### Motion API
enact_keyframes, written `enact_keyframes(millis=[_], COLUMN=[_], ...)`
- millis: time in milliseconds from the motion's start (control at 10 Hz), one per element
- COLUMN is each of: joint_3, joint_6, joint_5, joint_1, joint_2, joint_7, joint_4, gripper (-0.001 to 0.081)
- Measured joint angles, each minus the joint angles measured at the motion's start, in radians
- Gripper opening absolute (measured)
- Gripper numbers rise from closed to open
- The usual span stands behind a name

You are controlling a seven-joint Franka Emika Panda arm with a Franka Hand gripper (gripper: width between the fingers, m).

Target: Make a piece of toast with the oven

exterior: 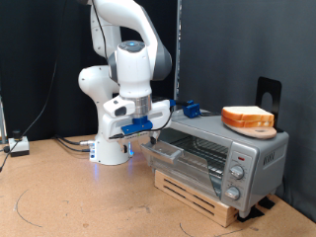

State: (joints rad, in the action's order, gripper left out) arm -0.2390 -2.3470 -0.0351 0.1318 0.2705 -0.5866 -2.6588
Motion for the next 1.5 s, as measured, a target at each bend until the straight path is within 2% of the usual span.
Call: enact_keyframes(millis=[500,1100,1300,1500], joint_3=[0.014,0.017,0.016,0.016], joint_6=[-0.055,-0.058,-0.029,-0.029], joint_5=[-0.022,-0.103,-0.081,0.001], joint_1=[0.018,0.029,0.025,0.015], joint_2=[-0.095,-0.108,-0.112,-0.137], joint_7=[0.011,0.068,0.049,-0.018], joint_4=[0.048,0.095,0.100,0.105], gripper=[0.0810,0.0810,0.0810,0.0810])
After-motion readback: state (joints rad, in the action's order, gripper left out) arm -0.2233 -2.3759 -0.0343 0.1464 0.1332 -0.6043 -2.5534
